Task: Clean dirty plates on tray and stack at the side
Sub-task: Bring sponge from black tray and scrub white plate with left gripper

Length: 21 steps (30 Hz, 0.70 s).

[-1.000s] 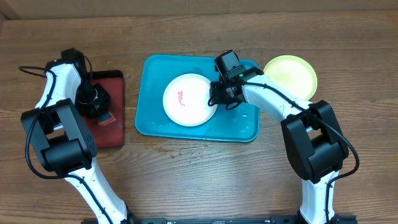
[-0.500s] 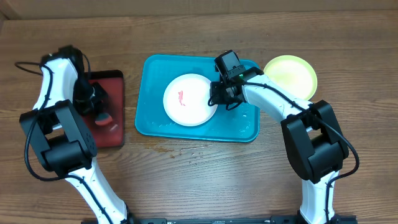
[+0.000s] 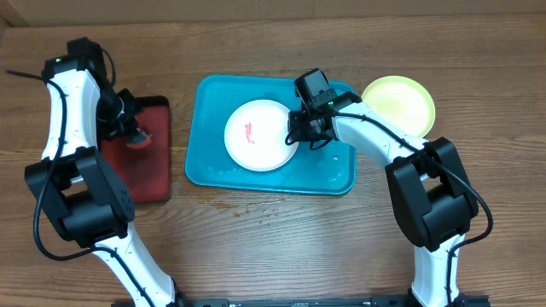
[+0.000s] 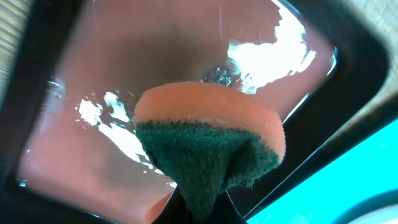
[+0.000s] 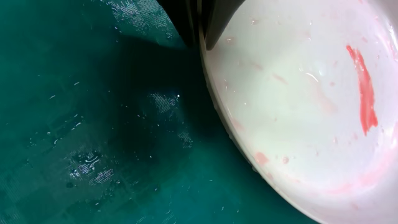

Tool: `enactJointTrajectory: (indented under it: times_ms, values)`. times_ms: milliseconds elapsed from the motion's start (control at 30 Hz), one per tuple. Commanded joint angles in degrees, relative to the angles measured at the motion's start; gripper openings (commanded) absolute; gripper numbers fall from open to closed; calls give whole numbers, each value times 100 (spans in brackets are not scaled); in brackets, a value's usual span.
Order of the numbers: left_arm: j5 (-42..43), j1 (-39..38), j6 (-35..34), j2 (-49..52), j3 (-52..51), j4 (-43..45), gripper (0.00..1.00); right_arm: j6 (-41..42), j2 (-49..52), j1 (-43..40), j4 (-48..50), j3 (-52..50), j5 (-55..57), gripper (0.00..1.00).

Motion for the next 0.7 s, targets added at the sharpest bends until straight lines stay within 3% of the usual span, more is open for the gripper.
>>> enactJointTrajectory:
  times_ms: [0,233,533,667]
  values:
    - [581,-85,662,-103,-24,-20,4,28,13,11,-15,-39,85,4]
    - [2168,-420,1010,-599,190,-31,4,96,13,11,2,-39,74,4]
    - [2122,-1644,837,-380,160,98,4,433,13,57,-140,-39,-221,4]
    - [1827,-2223,450,-70,157,315,4,433,17,66,-326,-105,-221,4]
